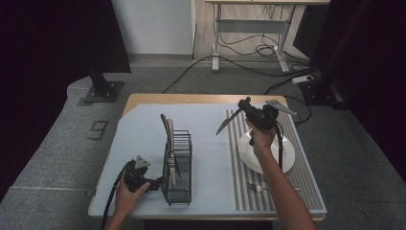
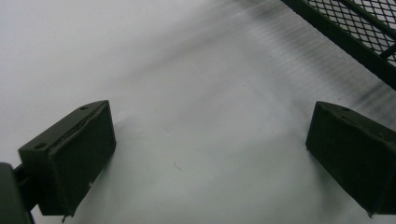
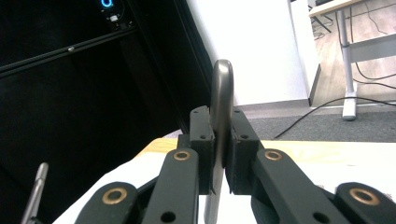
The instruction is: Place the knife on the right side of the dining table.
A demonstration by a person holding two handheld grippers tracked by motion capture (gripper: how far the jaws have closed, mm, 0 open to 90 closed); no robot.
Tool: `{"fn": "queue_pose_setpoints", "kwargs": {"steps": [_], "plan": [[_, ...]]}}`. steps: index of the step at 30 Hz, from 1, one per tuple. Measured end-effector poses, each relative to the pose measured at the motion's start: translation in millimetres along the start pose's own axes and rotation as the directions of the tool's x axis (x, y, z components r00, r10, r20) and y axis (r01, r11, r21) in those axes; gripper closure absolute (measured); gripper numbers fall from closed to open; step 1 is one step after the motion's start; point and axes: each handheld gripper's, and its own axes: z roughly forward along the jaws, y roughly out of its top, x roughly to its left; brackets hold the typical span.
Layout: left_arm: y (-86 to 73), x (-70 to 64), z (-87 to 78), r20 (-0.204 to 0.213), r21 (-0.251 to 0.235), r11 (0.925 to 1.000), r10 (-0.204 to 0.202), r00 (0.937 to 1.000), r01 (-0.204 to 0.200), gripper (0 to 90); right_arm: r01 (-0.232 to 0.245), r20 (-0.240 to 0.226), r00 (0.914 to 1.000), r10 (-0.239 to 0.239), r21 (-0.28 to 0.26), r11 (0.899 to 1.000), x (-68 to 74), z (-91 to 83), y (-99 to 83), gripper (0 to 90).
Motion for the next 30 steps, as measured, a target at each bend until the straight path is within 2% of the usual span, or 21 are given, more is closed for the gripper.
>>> {"fn": "queue_pose_setpoints", "kwargs": {"steps": [17, 24, 30], "plan": [[0.0, 0.0, 0.0, 0.0, 0.0, 1.0, 0.0, 1.0, 0.0, 0.9, -0.023, 0.052, 0.9983, 0.025, -0.038, 0.999, -26.6, -2.9, 5.5, 83.8], [0.0, 0.0, 0.0, 0.0, 0.0, 1.0, 0.0, 1.0, 0.0, 0.9, -0.036, 0.09, 0.9951, 0.042, -0.069, 0.997, -42.8, -7.5, 12.5, 83.7], [0.0, 0.0, 0.0, 0.0, 0.0, 1.0, 0.0, 1.0, 0.0, 0.9, -0.031, 0.121, 0.9919, 0.039, -0.07, 0.997, -52.0, -8.5, 16.7, 83.8]]}}
